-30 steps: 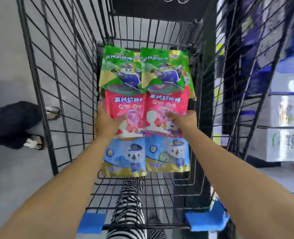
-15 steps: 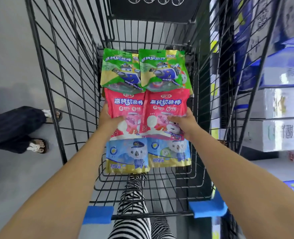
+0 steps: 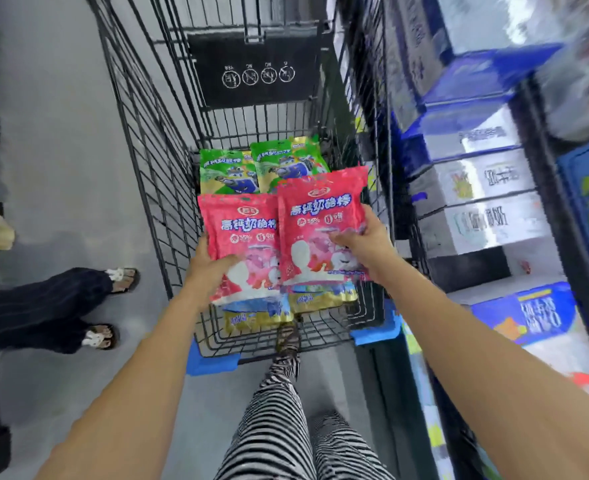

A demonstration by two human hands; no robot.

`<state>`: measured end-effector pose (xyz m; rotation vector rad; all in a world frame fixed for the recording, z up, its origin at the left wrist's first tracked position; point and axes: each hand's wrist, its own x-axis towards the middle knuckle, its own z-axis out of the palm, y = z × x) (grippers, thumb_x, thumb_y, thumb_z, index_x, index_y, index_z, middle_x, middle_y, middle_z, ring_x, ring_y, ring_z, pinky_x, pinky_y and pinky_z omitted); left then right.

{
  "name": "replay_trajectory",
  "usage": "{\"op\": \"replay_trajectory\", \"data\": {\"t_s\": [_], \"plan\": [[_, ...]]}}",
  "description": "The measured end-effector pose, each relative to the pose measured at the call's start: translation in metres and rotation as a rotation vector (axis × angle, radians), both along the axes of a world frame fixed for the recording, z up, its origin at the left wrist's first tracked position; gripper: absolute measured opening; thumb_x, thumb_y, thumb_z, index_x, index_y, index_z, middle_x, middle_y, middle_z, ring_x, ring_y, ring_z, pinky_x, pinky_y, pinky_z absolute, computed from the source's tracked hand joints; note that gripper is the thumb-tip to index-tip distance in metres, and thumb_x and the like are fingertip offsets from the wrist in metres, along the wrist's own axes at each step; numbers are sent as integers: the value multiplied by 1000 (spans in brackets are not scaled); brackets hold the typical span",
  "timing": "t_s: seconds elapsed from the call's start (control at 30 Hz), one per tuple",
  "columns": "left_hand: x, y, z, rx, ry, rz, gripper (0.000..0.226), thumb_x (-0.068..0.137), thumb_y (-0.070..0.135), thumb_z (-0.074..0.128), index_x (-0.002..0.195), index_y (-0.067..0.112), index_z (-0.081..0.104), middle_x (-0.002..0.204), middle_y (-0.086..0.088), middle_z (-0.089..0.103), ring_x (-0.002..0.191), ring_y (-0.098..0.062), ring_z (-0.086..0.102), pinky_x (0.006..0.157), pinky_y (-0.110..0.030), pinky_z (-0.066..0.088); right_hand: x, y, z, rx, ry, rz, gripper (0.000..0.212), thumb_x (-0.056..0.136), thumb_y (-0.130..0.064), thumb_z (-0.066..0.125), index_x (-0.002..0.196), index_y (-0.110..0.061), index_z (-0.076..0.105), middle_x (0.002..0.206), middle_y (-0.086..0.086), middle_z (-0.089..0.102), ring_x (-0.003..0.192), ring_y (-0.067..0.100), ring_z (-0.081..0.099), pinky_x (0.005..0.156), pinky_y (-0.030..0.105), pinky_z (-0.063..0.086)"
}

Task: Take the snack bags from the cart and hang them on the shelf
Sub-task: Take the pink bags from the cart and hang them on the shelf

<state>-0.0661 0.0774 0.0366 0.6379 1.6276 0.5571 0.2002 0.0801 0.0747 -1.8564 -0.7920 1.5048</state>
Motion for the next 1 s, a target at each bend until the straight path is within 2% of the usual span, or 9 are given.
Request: {"op": "replay_trajectory", "data": {"t_s": [0.17, 0.27, 0.4, 0.53, 0.6, 0.67, 0.77, 0.87, 1.0], "plan": [[16, -19, 64, 120, -120, -9, 79, 80, 15, 76, 145, 16, 31, 124, -3, 57, 109, -21, 56, 99, -36, 42, 41, -55, 60, 153, 6, -145, 50, 79, 2, 71, 121, -15, 50, 99, 5, 67, 86, 17, 65, 79, 32, 56], [39, -38, 94, 145, -170, -76, 124, 45, 49, 94, 147, 22, 29, 140, -6, 52, 126, -27, 51, 108, -48, 37, 74, -104, 88, 187, 24, -260, 48, 79, 5, 70, 122, -7, 52, 100, 9, 68, 85, 20, 65, 76, 32, 56], [100, -79, 127, 194, -241, -215, 72, 77, 16, 78, 138, 20, 39, 109, -1, 66, 108, -23, 62, 98, -43, 46, 117, -185, 114, 239, 3, -390, 47, 78, 5, 71, 116, -14, 51, 93, 1, 68, 77, 11, 66, 66, 21, 54], [162, -126, 140, 239, -237, -393, 45, 86, 2, 67, 119, 26, 47, 105, 1, 66, 91, -17, 65, 87, -35, 53, 162, -279, 127, 271, -34, -500, 45, 76, 3, 73, 106, -24, 54, 99, 4, 70, 87, 21, 67, 80, 36, 55], [191, -154, 147, 247, -255, -465, 35, 86, 0, 65, 107, 26, 55, 107, -3, 67, 87, -16, 69, 78, -28, 58, 183, -327, 134, 292, -49, -565, 45, 77, 5, 72, 105, -26, 54, 96, -1, 70, 81, 12, 69, 74, 29, 55], [220, -180, 149, 255, -293, -547, 34, 88, -2, 63, 109, 23, 56, 111, -9, 67, 84, -12, 70, 78, -28, 58, 199, -376, 140, 308, -59, -639, 44, 78, 7, 71, 105, -24, 54, 93, -4, 69, 75, 4, 68, 66, 20, 54], [261, -216, 145, 239, -376, -715, 48, 88, -3, 60, 133, 8, 48, 130, -19, 60, 111, -33, 62, 93, -44, 53, 220, -447, 139, 298, -82, -755, 45, 79, 5, 71, 105, -26, 52, 93, -4, 68, 75, 5, 67, 66, 20, 54], [301, -250, 141, 247, -418, -886, 50, 86, -2, 64, 133, 6, 49, 130, -22, 59, 116, -39, 59, 98, -49, 49, 232, -515, 137, 271, -91, -884, 45, 81, 4, 69, 108, -25, 50, 92, -3, 67, 73, 9, 66, 60, 24, 55], [347, -293, 133, 195, -425, -1057, 53, 86, -5, 62, 136, 3, 47, 131, -25, 58, 113, -36, 59, 102, -53, 45, 232, -590, 127, 223, -97, -1079, 49, 80, 1, 71, 116, -24, 48, 99, 2, 68, 82, 14, 67, 72, 31, 55]]}}
